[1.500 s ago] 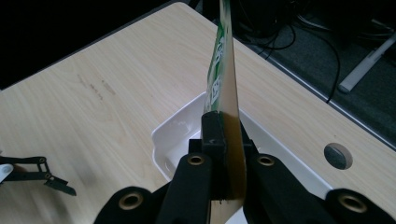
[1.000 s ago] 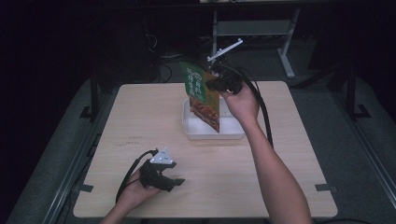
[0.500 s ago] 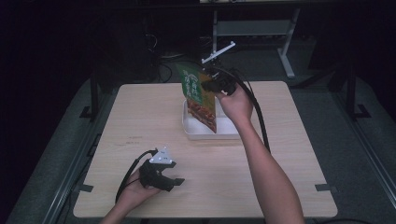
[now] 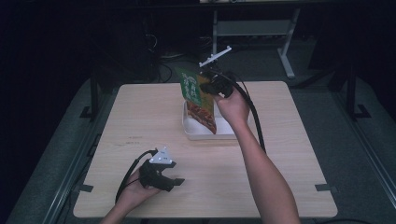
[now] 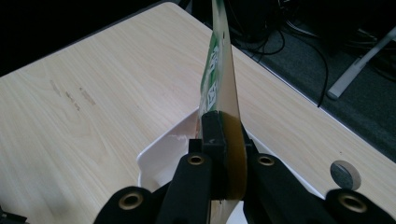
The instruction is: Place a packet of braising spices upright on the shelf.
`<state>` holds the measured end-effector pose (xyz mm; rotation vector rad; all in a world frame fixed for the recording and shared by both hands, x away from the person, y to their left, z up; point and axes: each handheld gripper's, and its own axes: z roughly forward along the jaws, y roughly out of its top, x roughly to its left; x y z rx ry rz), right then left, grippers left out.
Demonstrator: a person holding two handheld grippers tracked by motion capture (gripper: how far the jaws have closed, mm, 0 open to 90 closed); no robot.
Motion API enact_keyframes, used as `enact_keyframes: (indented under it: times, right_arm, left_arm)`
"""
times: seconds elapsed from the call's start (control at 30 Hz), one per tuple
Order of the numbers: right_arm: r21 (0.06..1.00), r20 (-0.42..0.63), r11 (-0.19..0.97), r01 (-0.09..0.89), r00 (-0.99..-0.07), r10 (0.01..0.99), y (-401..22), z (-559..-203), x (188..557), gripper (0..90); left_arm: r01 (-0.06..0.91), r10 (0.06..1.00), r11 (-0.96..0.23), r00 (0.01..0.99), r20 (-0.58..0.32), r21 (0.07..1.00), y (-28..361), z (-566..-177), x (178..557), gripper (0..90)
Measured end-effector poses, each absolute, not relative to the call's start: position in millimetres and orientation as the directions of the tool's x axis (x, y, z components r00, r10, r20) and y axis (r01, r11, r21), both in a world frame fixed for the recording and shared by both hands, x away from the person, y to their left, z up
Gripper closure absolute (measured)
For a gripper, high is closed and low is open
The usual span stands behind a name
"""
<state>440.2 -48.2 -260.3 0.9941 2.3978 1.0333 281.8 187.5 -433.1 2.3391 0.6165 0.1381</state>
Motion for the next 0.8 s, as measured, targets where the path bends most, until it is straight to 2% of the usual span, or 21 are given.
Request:
enact_keyframes:
  times: [0.4, 0.8]
  right_arm:
    - [0.746, -0.084, 0.492, 0.449, -0.670, 0.738, -47.6, -263.9, 444.9, 89.8]
    - [0.727, -0.071, 0.504, 0.467, -0.679, 0.730, -42.9, -277.3, 447.8, 89.8]
  left_arm:
    - [0.392, 0.466, -0.641, 0.882, -0.072, 0.660, 187.4, -433.4, 282.0, 29.2]
    - [0.392, 0.466, -0.640, 0.882, -0.072, 0.661, 187.7, -433.3, 282.3, 29.0]
